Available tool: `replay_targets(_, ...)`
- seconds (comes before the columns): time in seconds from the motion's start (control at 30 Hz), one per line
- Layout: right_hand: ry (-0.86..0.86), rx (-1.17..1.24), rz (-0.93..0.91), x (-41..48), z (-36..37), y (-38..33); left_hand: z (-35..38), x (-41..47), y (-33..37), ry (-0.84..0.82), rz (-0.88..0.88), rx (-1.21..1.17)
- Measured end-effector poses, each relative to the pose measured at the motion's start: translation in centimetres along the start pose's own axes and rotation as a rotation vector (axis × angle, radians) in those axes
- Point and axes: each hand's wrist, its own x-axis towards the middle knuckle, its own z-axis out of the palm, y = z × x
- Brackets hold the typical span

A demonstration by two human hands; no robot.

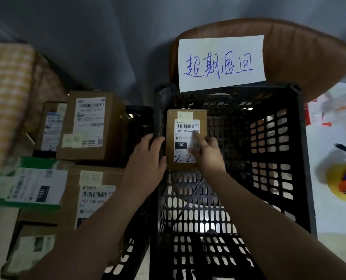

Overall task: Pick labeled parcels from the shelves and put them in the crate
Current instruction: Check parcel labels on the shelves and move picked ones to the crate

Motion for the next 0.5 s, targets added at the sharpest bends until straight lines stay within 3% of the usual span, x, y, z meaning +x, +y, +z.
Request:
replay_targets(0.1,0.004,0.068,-0.013,0.0,-0.1,0.3,0.1,-0.3,-0.2,-0.002,0.012,0.000)
replay_targets(0.27,-0.180,-0.188,0.000,-0.5,-0.3,1.1,0.6,-0.6,-0.6,-0.012,0.025,0.033)
replay_targets(0.5,-0.161,-0.560,-0.009,-1.1,-1.8,-1.6,-0.4,-1.1,0.1,-0.024,0.024,0.150)
